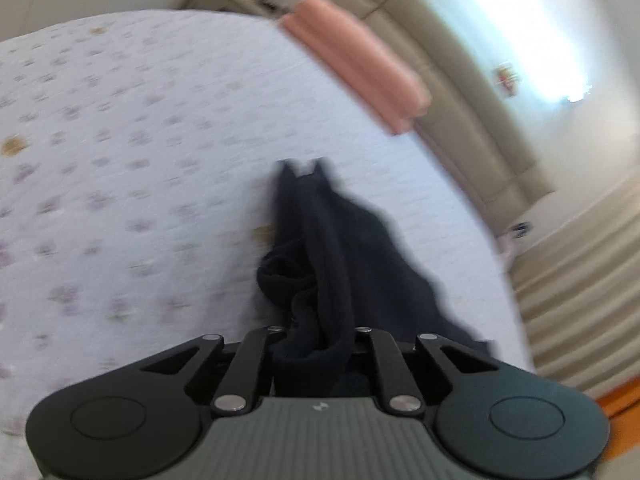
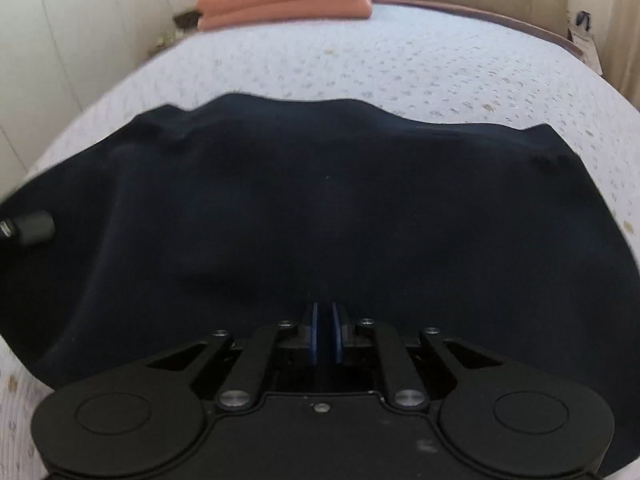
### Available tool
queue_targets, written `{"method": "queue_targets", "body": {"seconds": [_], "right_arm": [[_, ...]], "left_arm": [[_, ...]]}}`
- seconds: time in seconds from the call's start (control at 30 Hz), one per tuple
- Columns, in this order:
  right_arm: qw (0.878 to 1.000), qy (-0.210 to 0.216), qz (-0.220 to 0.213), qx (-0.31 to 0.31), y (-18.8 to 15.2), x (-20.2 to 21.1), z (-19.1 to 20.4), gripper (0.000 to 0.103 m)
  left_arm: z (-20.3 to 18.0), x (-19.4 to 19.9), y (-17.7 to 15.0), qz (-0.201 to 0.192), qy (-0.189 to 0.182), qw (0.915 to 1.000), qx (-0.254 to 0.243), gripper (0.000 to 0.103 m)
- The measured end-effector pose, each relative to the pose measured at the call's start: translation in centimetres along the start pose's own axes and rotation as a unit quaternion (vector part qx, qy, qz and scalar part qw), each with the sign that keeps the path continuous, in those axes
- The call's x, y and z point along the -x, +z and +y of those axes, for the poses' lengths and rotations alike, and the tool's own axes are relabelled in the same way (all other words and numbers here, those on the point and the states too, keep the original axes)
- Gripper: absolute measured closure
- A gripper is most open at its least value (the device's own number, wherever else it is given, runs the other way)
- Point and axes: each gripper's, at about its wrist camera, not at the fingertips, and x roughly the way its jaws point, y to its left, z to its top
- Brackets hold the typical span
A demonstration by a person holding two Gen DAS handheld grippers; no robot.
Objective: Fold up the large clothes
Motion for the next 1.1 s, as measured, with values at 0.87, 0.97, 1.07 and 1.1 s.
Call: {"method": "queue_targets", "body": {"seconds": [0.87, 0.97, 1.07, 1.1], "right_arm": [[0.982, 0.032, -0.025, -0.187, 4.4, 7.9, -28.1, 0.068], [0.983, 0.087, -0.040, -0.159, 6.2, 7.4, -27.2, 0.050], [0.981, 0.136, -0.040, -0.133, 8.6, 6.1, -25.7, 0.040], [0.980, 0.148, -0.039, -0.127, 9.4, 5.6, -25.2, 0.037]], "left_arm": [[-26.4, -14.1, -21.2, 0.162, -0.091, 0.9274, -0.325, 0.090], [-27.2, -13.4, -22.8, 0.151, -0.068, 0.9083, -0.384, 0.083], [-26.9, -12.1, -22.0, 0.163, -0.081, 0.9189, -0.350, 0.078], [-26.9, -11.6, -22.3, 0.166, -0.082, 0.9206, -0.344, 0.078]]}}
